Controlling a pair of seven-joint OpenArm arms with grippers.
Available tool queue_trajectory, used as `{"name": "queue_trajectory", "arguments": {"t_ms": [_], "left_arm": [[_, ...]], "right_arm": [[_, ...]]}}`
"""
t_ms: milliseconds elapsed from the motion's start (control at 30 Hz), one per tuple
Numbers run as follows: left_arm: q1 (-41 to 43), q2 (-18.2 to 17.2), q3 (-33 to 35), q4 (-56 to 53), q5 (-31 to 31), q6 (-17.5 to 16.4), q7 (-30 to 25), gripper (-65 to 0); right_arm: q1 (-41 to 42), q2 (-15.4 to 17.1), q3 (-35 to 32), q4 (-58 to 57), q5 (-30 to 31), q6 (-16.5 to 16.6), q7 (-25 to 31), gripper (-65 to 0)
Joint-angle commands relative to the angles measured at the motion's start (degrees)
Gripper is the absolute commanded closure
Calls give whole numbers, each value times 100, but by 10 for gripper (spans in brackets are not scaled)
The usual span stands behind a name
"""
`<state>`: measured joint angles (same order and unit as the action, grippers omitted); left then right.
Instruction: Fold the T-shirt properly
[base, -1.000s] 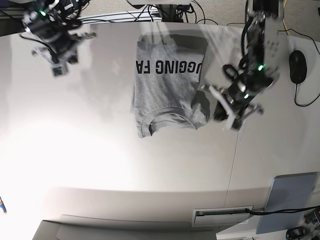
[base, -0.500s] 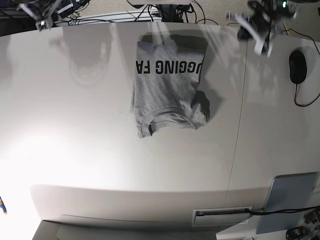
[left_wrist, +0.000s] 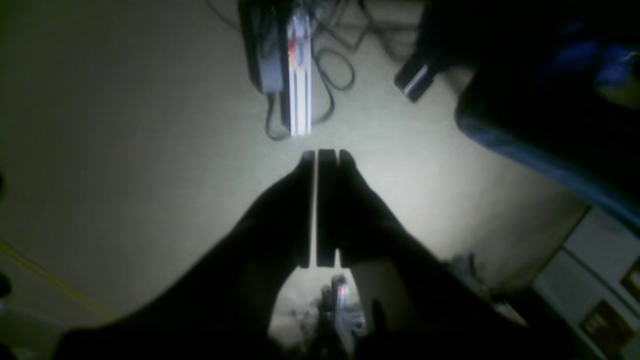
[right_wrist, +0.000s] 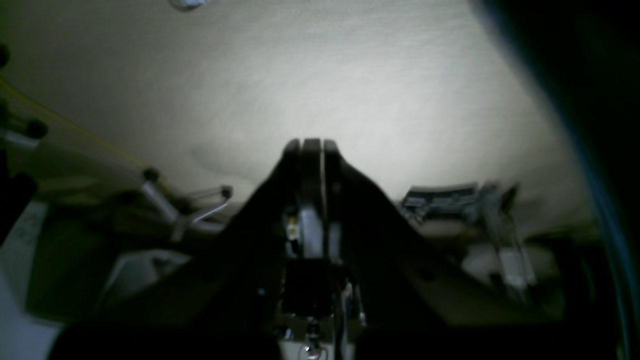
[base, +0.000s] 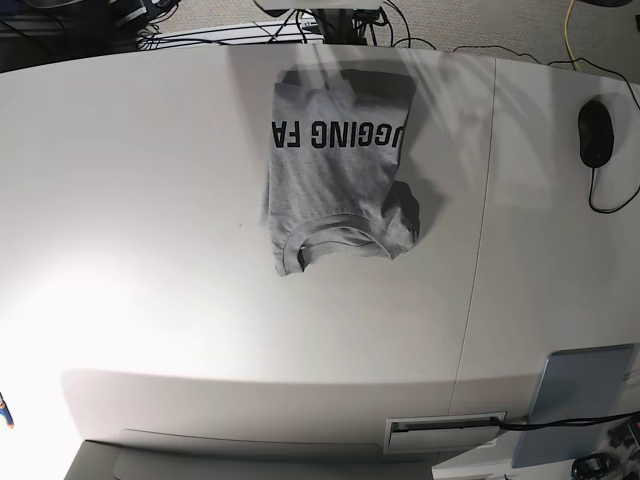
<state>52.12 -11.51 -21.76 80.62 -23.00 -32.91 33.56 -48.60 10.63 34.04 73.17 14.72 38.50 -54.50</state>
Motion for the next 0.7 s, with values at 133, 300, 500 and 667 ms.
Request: {"name": "queue_trajectory", "arguments": {"t_ms": [133,300,500,667], "left_arm": [[-885,-59,-17,-1976,490,-61,-640,-145],[-1875,-83,-17,-3641,896,-66,-1346,-145],[-2900,-22,-17,-4813,1067,-55,-1856,-144],[-3644,92,-17,-5351,1320,365,-1858,-144]], "right_arm": [[1045,483,50,-2330,-896,150,1054,-15],[2085,721,48,-4124,-1604,150,2549,-15],[2988,691,39,-4859,-2623,150,3880,-15],[3547,546,42,-4863,-2680,150,3794,-15]]}}
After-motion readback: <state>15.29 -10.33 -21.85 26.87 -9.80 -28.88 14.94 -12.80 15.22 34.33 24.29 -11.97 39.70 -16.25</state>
